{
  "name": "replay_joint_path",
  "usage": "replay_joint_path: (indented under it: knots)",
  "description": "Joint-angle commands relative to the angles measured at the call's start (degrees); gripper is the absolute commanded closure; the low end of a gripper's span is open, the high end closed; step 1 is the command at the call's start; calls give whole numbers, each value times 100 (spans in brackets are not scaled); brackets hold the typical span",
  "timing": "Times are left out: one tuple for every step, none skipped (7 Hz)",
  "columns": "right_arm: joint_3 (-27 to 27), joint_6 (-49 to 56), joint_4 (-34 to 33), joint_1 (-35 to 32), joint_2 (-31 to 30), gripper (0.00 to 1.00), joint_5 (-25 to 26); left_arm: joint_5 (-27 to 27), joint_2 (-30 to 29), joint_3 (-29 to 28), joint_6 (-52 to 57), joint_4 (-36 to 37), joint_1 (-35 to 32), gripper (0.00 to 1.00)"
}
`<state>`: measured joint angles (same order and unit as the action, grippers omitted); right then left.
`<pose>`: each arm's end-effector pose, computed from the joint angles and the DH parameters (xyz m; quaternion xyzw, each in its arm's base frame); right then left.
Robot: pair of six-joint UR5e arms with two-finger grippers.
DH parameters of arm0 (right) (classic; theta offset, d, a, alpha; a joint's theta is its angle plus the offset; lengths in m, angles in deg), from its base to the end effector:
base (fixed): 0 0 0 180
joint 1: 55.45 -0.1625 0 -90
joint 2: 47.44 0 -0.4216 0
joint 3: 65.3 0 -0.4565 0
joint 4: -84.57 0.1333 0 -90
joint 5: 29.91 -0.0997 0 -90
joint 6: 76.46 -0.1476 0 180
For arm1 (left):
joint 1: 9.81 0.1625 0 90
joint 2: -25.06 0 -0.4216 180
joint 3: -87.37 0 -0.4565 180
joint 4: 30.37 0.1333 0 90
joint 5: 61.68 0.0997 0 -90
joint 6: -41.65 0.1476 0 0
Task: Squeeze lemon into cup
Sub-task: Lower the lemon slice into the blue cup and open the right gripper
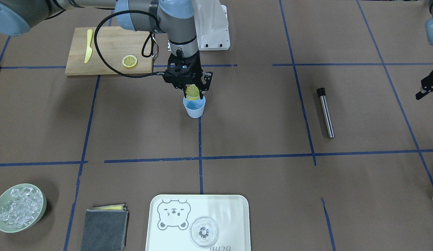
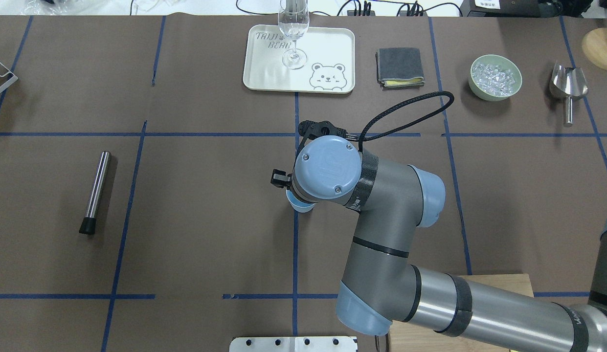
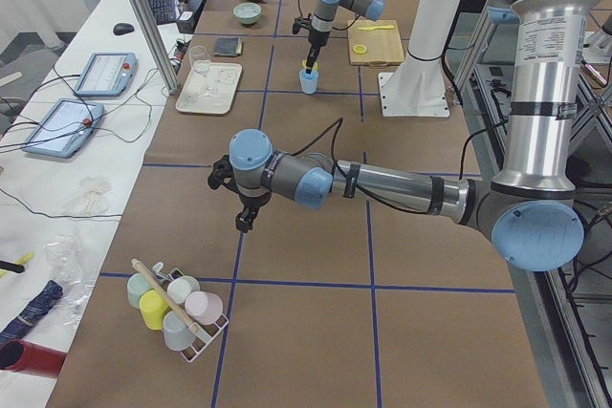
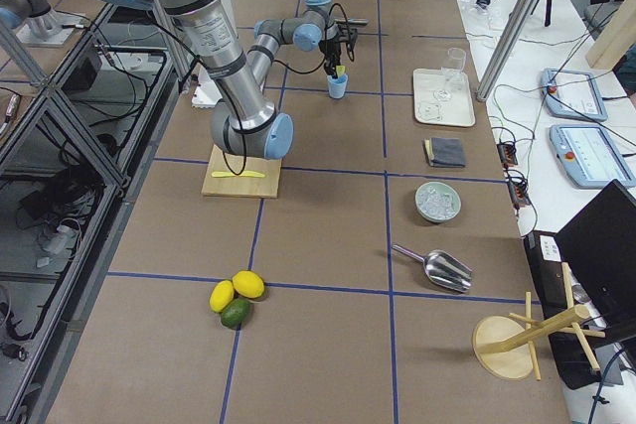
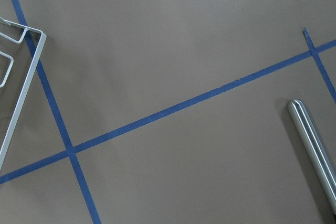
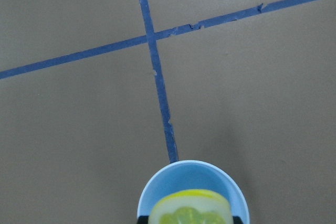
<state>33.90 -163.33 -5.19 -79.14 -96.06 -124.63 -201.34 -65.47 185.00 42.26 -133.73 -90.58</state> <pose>-0.6341 -0.4105 0.1418 0.0632 -0.4257 0.1437 0.8912 0.0731 -0.5794 0.5716 0.1380 0.4241 0.1546 0.8816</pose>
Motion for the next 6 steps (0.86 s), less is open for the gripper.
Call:
replay_joint_path:
  knots:
    - [-6, 4, 2, -3, 2, 40, -3, 0, 0, 19, -17, 0, 0, 0]
    - [-6, 4, 2, -3, 2, 38, -3, 0, 0, 19, -17, 0, 0, 0]
    - [-6, 4, -6, -3, 2, 37, -3, 0, 9, 28, -17, 0, 0, 0]
    - [-6, 4, -7, -3, 2, 35, -3, 0, 9, 28, -17, 0, 0, 0]
    - [-6, 4, -7, -3, 2, 34, -3, 0, 9, 28, -17, 0, 0, 0]
    - [-6, 4, -7, -3, 2, 32, -3, 0, 0, 11, -17, 0, 0, 0]
